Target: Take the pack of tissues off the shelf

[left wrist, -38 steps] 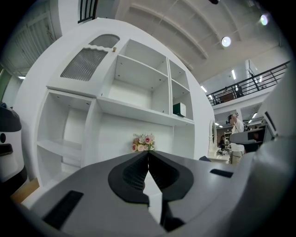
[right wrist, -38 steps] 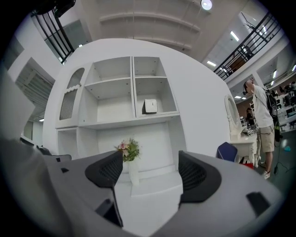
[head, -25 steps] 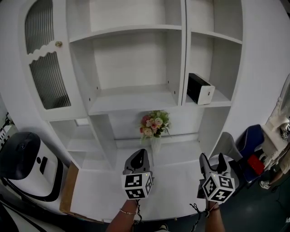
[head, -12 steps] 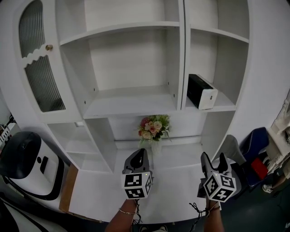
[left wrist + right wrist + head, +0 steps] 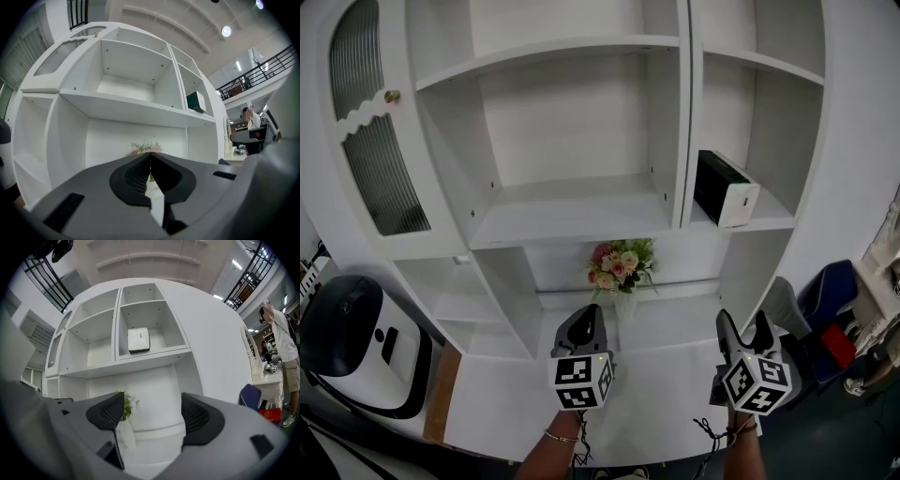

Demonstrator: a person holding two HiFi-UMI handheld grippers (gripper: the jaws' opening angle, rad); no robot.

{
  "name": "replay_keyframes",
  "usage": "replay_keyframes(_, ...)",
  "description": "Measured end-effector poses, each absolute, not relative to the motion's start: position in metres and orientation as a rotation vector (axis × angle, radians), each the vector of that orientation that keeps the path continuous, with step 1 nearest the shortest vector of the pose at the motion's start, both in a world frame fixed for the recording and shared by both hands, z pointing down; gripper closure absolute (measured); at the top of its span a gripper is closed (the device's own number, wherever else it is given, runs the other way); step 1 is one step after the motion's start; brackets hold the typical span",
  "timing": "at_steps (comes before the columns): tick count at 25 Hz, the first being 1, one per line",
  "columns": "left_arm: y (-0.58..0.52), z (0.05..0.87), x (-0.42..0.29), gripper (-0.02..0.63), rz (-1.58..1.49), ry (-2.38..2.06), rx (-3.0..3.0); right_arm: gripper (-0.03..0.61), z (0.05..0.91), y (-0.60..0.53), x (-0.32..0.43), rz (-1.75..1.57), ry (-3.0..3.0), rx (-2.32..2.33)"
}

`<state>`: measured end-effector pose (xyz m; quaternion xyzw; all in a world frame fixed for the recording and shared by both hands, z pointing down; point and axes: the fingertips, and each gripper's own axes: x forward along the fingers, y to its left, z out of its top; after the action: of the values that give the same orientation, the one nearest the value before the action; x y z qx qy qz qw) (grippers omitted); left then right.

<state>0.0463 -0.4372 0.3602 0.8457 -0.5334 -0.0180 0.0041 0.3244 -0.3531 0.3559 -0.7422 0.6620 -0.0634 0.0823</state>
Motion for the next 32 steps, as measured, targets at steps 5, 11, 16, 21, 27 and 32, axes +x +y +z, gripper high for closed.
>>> replay_keyframes(5,-0.442,0.365,0.045,0.595,-0.052,-1.666,2.644,0.189,0.340,-0.361,0.323,-0.149,1.988,-2.198)
replay_keyframes(11,-0.448,0.369,0.040,0.595,-0.038,-1.676,2.631,0.179,0.313,-0.373,0.322,-0.080,2.015,-2.165)
replay_keyframes(16,-0.450,0.369,0.030,0.595,-0.027,-1.711,2.615,0.169,0.290,-0.385,0.322,-0.010,2.050,-2.144)
replay_keyframes(21,-0.451,0.367,0.018,0.595,-0.029,-1.753,2.586,0.158,0.268,-0.395,0.325,0.054,2.066,-2.130)
replay_keyframes(27,-0.448,0.367,0.003,0.595,-0.016,-1.808,2.558,0.149,0.242,-0.408,0.324,0.112,2.078,-2.082)
replay_keyframes(32,-0.446,0.370,-0.009,0.595,-0.024,-1.854,2.514,0.144,0.221,-0.416,0.319,0.153,2.106,-2.031)
